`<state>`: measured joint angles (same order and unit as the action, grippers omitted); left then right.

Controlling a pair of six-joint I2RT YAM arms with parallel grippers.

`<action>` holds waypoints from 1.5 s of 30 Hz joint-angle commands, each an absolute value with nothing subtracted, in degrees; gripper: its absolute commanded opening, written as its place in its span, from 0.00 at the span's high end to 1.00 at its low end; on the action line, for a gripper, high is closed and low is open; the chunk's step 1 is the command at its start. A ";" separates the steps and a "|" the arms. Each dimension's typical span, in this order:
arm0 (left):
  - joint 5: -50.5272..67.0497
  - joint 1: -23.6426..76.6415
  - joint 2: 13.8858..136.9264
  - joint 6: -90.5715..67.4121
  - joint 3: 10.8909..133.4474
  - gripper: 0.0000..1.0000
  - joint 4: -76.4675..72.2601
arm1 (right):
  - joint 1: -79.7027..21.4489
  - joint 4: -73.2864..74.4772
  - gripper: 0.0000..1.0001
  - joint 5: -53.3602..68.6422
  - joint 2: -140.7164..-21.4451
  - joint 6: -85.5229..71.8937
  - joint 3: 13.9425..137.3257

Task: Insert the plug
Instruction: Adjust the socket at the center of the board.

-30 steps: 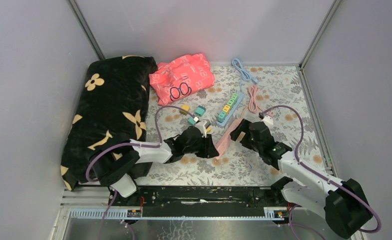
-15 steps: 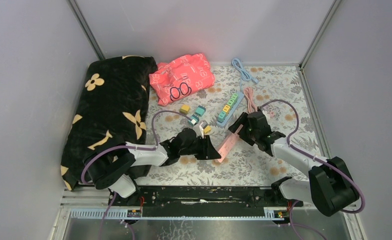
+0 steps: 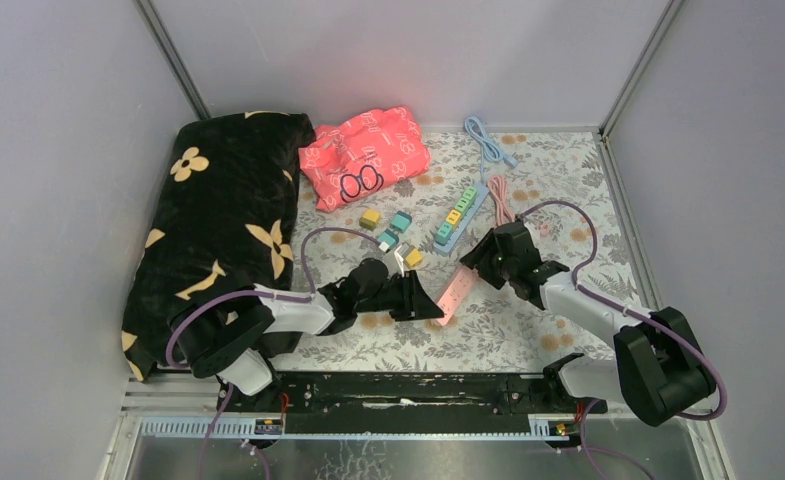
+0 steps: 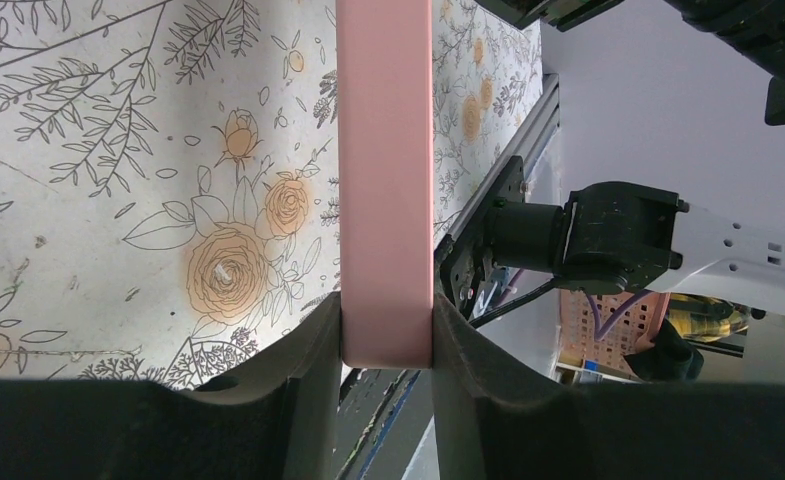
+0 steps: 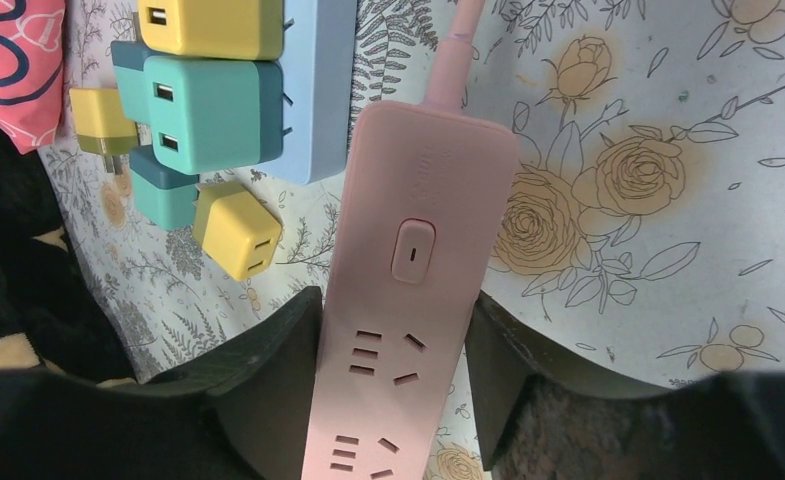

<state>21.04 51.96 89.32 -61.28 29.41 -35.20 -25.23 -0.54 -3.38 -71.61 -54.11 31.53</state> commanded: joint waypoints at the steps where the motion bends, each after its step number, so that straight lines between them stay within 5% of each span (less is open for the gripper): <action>1: 23.11 51.69 89.01 -62.10 29.21 0.79 -42.50 | -24.98 0.11 0.56 -3.29 -72.66 -52.85 34.25; 8: 16.19 51.72 85.47 -55.82 30.70 0.51 -28.60 | -25.04 5.71 0.76 -6.01 -73.19 -49.50 37.30; 13: 9.73 51.73 82.16 -52.00 32.59 0.33 -17.95 | -26.04 10.18 0.78 -9.36 -74.61 -47.50 39.87; 22: 1.26 51.68 75.28 -47.74 33.84 0.21 -7.19 | -29.92 15.28 0.79 -16.60 -82.86 -48.60 45.90; 31: -2.77 51.69 70.88 -46.63 32.86 0.17 -2.42 | -33.13 17.92 0.71 -21.72 -92.62 -53.46 53.00; 41: -7.12 51.73 65.85 -45.35 32.69 0.13 3.22 | -33.67 16.80 0.34 -21.68 -93.32 -55.83 54.42; 45: -7.78 51.67 64.60 -45.26 32.83 0.12 4.49 | -33.66 14.36 0.27 -18.32 -91.96 -54.65 53.03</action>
